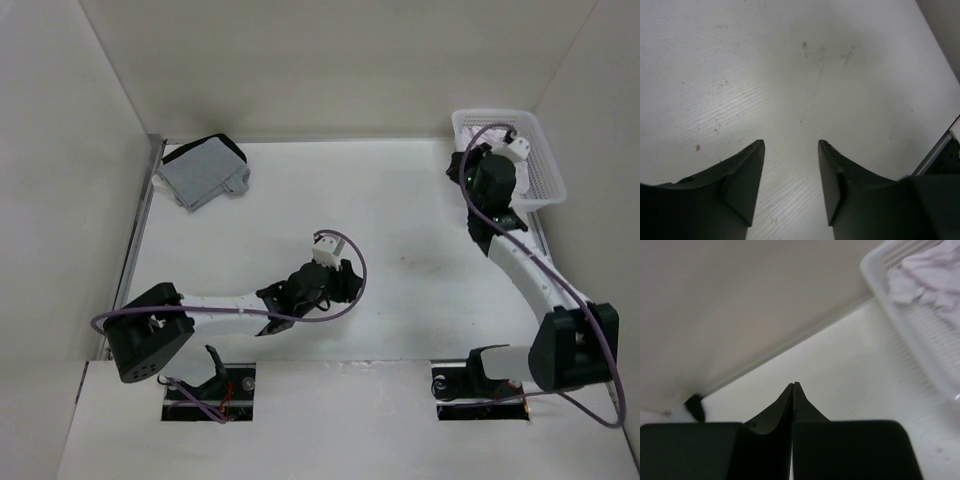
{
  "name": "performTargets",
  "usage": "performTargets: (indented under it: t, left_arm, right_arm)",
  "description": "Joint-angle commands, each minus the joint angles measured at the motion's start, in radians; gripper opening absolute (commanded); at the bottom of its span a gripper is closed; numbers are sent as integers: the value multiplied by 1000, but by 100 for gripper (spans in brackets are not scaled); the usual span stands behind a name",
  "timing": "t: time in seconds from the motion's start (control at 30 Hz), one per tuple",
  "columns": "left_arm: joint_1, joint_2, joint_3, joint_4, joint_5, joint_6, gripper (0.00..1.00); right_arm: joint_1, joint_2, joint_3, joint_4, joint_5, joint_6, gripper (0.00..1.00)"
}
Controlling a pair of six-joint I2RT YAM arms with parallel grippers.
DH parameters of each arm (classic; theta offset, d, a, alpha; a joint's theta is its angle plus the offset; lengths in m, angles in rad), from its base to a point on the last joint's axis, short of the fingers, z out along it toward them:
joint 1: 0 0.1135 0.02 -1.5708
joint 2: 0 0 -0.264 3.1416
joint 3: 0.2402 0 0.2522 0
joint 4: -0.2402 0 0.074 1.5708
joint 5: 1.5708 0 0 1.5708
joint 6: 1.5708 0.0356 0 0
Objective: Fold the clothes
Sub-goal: Grab the tank top from the pile
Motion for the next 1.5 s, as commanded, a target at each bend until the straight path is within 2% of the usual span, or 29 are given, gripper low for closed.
performTargets:
  t: [0.0, 0.03, 0.1, 0.17, 0.27, 0.33, 0.43, 0.5, 0.73, 0.87, 0.97, 1.07, 1.27, 1.3, 1.37, 1.4, 1.47]
  left_arm:
    - [36, -51, -28, 127, -36, 45, 35]
    - [51, -51, -33, 127, -30, 38, 29]
    - [76, -48, -42, 133, -4, 21, 22]
    - [100, -39, -54, 162, 30, 16, 22]
    - [149, -19, -79, 213, 63, -5, 28]
    - [188, -13, -88, 222, 87, -30, 35]
    - [219, -2, -94, 242, 104, -47, 43]
    - [237, 0, -102, 256, 115, -54, 46]
    - [245, 21, -99, 285, 121, -57, 48]
    - [252, 24, -99, 285, 129, -59, 48]
    - [255, 26, -99, 285, 122, -67, 50]
    - [265, 33, -97, 285, 122, -71, 52]
    - [277, 41, -94, 290, 127, -77, 52]
    - [278, 39, -94, 291, 127, -77, 52]
    - [285, 36, -100, 296, 122, -79, 52]
    - [291, 39, -102, 299, 122, -82, 52]
    - [297, 47, -102, 300, 127, -88, 52]
  right_arm:
    - [-142, 164, 145, -46, 50, -53, 1]
    - [-181, 233, 194, -44, 70, -62, 1]
    - [-246, 373, 300, -57, 98, -87, 1]
    - [-298, 519, 437, -118, 102, -96, 4]
    - [-355, 714, 645, -211, 101, -104, 17]
    - [-380, 818, 758, -248, 81, -105, 31]
    - [-403, 962, 927, -325, 29, -117, 47]
    - [-415, 1056, 1037, -395, 21, -111, 50]
    - [-418, 1154, 1141, -405, 7, -96, 52]
    - [-423, 1194, 1199, -443, 1, -75, 50]
    - [-429, 1217, 1226, -451, -17, -45, 38]
    - [-441, 1246, 1260, -465, -66, -10, 41]
    - [-443, 1254, 1270, -479, -94, 7, 40]
    - [-443, 1254, 1268, -477, -100, 7, 38]
    - [-443, 1249, 1254, -463, -137, 24, 13]
    - [-443, 1237, 1233, -448, -138, 36, 4]
    - [-443, 1158, 1108, -317, -128, 48, 0]
